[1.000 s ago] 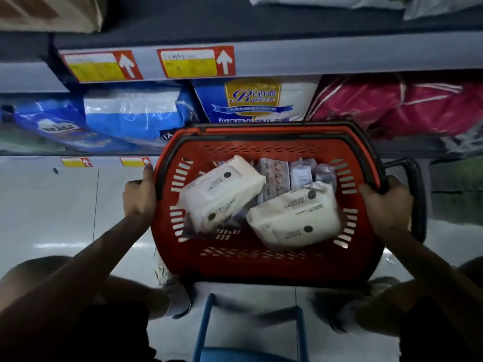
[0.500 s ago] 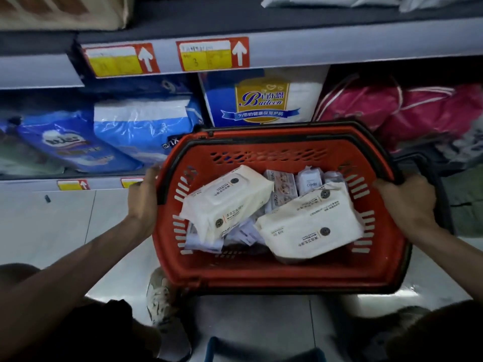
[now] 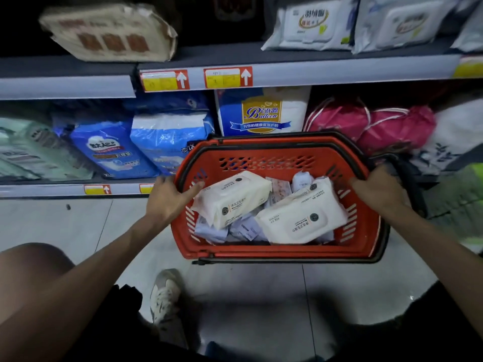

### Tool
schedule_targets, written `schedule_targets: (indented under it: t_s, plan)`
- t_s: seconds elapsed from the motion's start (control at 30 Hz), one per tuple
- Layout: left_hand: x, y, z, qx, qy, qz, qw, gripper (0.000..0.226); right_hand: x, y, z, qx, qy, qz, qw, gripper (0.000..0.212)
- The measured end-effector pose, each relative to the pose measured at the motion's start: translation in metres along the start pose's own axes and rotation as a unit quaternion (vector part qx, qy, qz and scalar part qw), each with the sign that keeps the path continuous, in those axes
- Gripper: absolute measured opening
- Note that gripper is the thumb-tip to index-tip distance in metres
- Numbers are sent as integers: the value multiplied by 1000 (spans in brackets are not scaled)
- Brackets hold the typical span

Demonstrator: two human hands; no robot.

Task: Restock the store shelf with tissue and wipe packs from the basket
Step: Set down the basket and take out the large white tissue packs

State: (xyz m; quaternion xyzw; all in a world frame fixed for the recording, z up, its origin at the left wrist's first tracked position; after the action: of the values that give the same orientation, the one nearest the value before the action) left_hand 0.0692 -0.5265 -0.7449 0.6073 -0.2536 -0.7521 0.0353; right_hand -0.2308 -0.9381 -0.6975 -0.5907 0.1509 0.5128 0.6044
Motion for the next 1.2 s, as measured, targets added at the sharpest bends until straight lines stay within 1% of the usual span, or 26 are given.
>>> schedule_targets:
  t_s: [0.07, 0.13, 0.17, 0.23, 0.27, 0.3, 0.37, 0.43, 0.47, 0.53, 0.63, 0.7, 0.8, 0.9, 1.0, 1.07, 1.13, 1.2]
  plan:
    - [-9, 12, 10, 35, 52, -92, 994, 93, 4, 3, 1, 11, -29, 11, 999, 76]
    - [-14, 36, 27, 94, 80, -143, 982, 92, 9, 4, 2, 10, -55, 49, 997, 89]
    - [-13, 47, 35, 132, 85, -176, 972, 93, 10, 4, 4, 3, -63, 81, 995, 93]
    - [-4, 64, 46, 189, 68, -237, 951, 99, 14, 1, 9, -16, -74, 149, 986, 98]
    - [3, 69, 49, 200, 49, -254, 945, 101, 15, -3, 14, -24, -79, 180, 980, 97]
    - [8, 74, 50, 206, 32, -269, 940, 102, 17, -11, 21, -36, -88, 207, 974, 91]
    - [22, 80, 49, 210, -3, -289, 934, 105, 20, -34, 37, -80, -90, 233, 965, 66]
    - [37, 79, 42, 204, -54, -283, 936, 108, 21, -61, 52, -144, -56, 229, 961, 47]
    - [44, 77, 38, 195, -82, -276, 938, 111, 23, -72, 59, -168, -45, 225, 959, 43]
    - [56, 75, 28, 175, -129, -279, 935, 114, 35, -87, 71, -195, -65, 228, 952, 41]
    - [69, 81, 20, 161, -165, -302, 925, 112, 56, -93, 84, -209, -147, 218, 942, 44]
    - [76, 84, 14, 143, -194, -286, 927, 113, 65, -88, 87, -213, -183, 242, 929, 54]
    - [82, 84, 6, 122, -223, -255, 933, 118, 70, -75, 85, -200, -193, 281, 919, 64]
    - [86, 80, 0, 92, -257, -207, 940, 124, 70, -78, 82, -209, -177, 267, 924, 66]
    - [87, 77, -3, 71, -264, -170, 947, 122, 69, -82, 83, -226, -155, 250, 929, 60]
    - [84, 80, -2, 77, -242, -163, 953, 121, 68, -85, 84, -235, -143, 241, 931, 54]
    - [80, 88, 0, 102, -200, -178, 958, 120, 68, -86, 83, -245, -132, 230, 933, 52]
    - [75, 101, 4, 147, -158, -203, 955, 121, 68, -88, 81, -254, -125, 219, 934, 52]
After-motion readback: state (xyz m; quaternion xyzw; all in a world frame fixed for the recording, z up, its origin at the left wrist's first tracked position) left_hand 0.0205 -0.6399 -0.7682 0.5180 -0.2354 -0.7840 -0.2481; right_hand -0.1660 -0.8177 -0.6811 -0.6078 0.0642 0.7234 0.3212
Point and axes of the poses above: each hand's wrist, its own z-axis away from the middle knuckle, its own x-axis out of the palm, y = z × x, the point moved 9 cm from there along -z, towards the middle knuckle, and after that the axes turned 5 degrees about -z, right-handed, at the moved point
